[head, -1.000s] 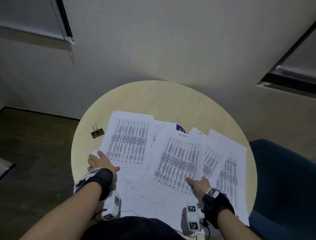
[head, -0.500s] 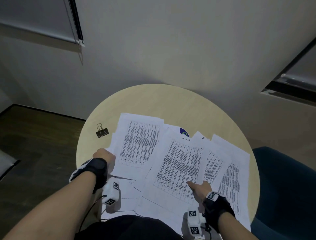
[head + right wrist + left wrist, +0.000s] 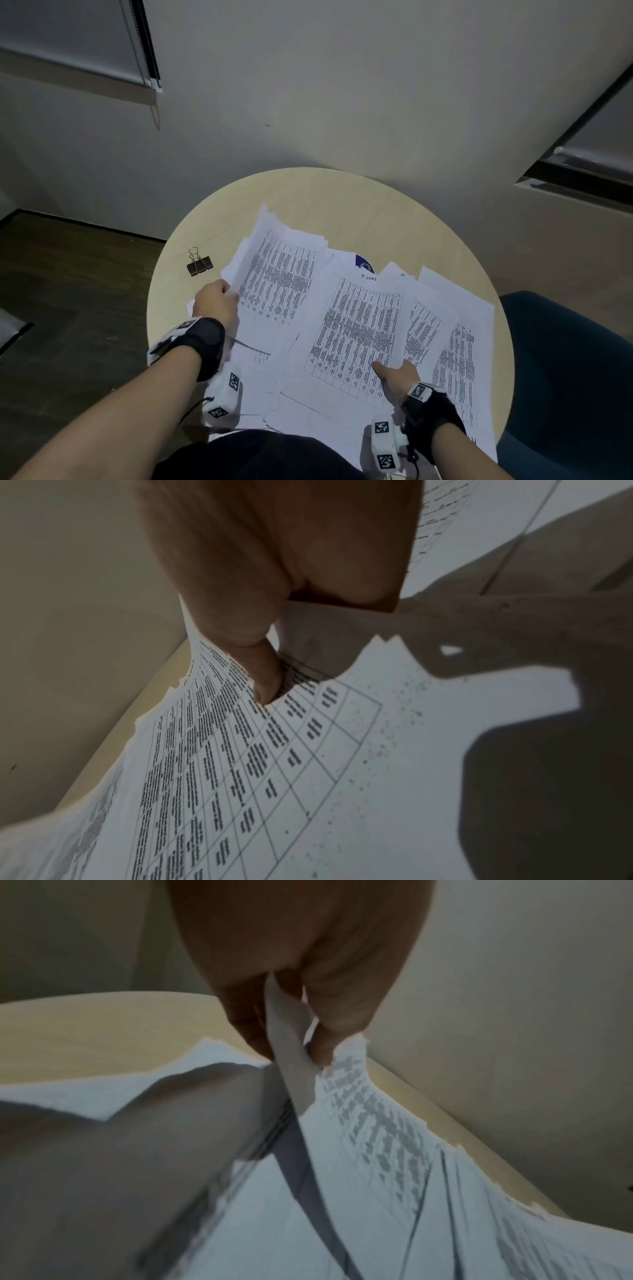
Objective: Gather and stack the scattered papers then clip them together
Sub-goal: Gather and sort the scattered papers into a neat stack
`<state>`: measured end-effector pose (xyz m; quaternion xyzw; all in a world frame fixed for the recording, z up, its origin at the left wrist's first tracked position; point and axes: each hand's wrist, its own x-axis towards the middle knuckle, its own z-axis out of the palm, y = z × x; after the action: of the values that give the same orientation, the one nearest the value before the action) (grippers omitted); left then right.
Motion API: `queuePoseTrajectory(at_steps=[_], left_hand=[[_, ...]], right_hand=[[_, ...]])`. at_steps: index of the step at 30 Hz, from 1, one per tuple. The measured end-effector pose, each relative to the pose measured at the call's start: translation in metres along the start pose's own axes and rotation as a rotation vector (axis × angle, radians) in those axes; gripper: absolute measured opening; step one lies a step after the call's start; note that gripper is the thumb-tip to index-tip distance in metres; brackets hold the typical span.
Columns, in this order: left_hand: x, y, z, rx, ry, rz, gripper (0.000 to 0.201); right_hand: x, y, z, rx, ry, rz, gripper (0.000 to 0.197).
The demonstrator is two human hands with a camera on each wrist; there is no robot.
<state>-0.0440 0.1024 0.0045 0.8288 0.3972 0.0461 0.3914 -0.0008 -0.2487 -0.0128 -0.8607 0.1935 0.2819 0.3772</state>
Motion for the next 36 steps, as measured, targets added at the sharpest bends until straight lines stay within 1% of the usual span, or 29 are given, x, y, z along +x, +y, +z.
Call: queuePoseTrajectory(at_steps=[2,5,8,9,12,14,15,17,19,21,23,27,30,32,33,34,36], left_hand=[[0.000,0.014,-0.003,-0.082,0.112,0.063,0.015],[-0.001,0.033,-0.013,-0.227,0.239,0.051,0.013],[0.001,0.038,-0.022,-0.282,0.278,0.045,0.015],[0.003,0.036,-0.024,-0.293,0.270,0.036,0.018],[0.001,0.029,-0.025,-0.293,0.206,-0.018,0.027],[0.000,0.023,-0.023,-0.316,0.152,-0.099,0.035],[0.000,0.019,-0.022,-0.323,0.121,-0.139,0.035],[0.003,0.014,-0.021,-0.239,0.054,-0.196,0.029],[0.008,0.009,-0.023,-0.137,0.029,-0.239,0.029],[0.011,0.007,-0.026,-0.091,0.093,-0.222,0.025],[0.011,0.006,-0.027,-0.085,0.193,-0.169,0.022],[0.007,0.015,-0.036,-0.247,0.380,-0.066,0.025],[0.008,0.026,-0.043,-0.359,0.443,-0.034,0.027],[0.008,0.035,-0.047,-0.400,0.421,-0.035,0.026],[0.007,0.039,-0.048,-0.445,0.380,-0.042,0.025],[0.008,0.042,-0.047,-0.493,0.331,-0.043,0.023],[0.008,0.044,-0.043,-0.612,0.153,-0.084,0.021]], right_hand=[[0.000,-0.001,-0.001,0.027,0.009,0.000,0.034],[-0.002,-0.005,-0.003,0.041,-0.007,0.018,0.026],[0.001,-0.003,-0.002,0.019,-0.019,0.042,0.040],[0.002,-0.003,-0.002,0.007,-0.015,0.040,0.042],[0.002,-0.003,-0.002,-0.002,-0.015,0.005,0.033],[0.002,-0.002,-0.002,0.008,-0.013,-0.010,0.028],[0.000,-0.002,-0.002,0.018,-0.007,-0.028,0.025],[0.005,0.001,-0.002,0.027,0.002,-0.036,0.032],[0.008,0.003,0.000,0.026,0.011,-0.041,0.036],[0.010,0.005,0.001,0.030,0.013,-0.045,0.039],[0.012,0.006,0.001,0.032,0.007,-0.036,0.038],[0.014,0.007,0.002,0.011,0.001,-0.036,0.041],[0.016,0.009,0.003,0.022,0.007,-0.041,0.041],[0.017,0.009,0.003,0.028,0.004,-0.044,0.041],[0.017,0.009,0.003,0.023,0.001,-0.042,0.041],[0.017,0.009,0.003,0.018,-0.003,-0.035,0.040],[0.017,0.009,0.003,0.031,-0.008,-0.029,0.039]])
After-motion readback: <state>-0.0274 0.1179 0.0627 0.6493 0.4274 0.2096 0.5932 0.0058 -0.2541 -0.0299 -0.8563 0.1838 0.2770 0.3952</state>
